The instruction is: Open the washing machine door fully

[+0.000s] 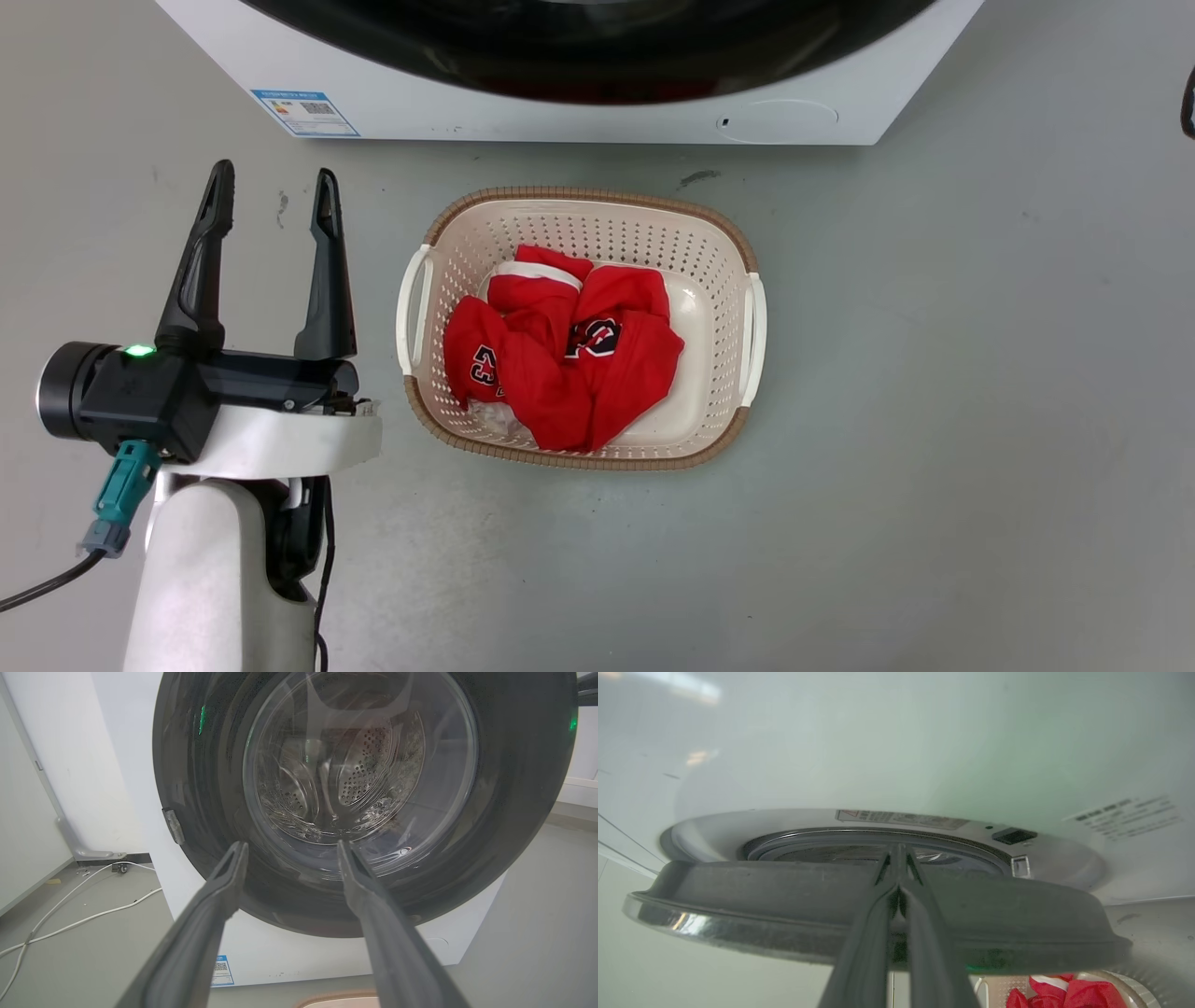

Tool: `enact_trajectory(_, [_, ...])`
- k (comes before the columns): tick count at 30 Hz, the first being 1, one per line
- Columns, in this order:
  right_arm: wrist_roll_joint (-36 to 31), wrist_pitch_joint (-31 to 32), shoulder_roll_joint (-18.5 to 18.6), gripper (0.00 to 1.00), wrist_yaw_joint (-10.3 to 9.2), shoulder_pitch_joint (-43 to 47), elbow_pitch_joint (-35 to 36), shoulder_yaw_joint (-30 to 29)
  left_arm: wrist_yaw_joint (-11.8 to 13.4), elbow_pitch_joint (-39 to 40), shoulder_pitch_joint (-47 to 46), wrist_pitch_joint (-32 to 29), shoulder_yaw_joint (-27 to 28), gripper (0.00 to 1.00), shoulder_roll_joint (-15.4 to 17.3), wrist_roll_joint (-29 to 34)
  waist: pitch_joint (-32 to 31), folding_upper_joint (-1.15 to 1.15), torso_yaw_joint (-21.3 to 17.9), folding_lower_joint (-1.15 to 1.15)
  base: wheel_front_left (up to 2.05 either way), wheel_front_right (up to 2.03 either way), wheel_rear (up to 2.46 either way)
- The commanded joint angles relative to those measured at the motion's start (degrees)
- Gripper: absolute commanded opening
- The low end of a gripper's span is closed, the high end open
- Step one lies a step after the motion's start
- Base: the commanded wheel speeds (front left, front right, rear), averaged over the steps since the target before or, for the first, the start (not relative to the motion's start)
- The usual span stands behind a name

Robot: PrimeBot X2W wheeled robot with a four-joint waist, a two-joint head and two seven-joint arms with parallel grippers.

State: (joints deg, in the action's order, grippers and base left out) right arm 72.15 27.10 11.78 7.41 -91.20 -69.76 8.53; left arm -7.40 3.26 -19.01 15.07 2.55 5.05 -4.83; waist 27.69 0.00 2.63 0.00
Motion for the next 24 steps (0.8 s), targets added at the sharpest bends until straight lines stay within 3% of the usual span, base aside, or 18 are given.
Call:
enact_trajectory(1, [0.52, 2.68, -2.06, 0.0, 0.14, 1.07, -0.18, 0.45, -0.14, -0.18, -0.62, 0.14, 0.02, 1.0, 0.14, -0.27, -0.25, 0.0, -0.09, 0.0, 0.0, 0.0, 0.0])
enact_trajectory(13, [3.82, 16.09, -2.39, 0.0, 0.09, 7.48, 5.16, 0.08, -0.15, -1.43, 0.77, 0.14, -0.36, 1.0, -0.15, 0.09, -3.54, 0.0, -1.1, 0.0, 0.0, 0.0, 0.0])
enact_trajectory(24, [6.47, 25.66, -4.7, 0.0, 0.08, 19.58, 15.57, 1.29, -0.15, -3.57, 4.55, 0.14, -1.16, 1.0, -0.83, 0.05, -11.34, 0.0, -1.39, 0.0, 0.0, 0.0, 0.0])
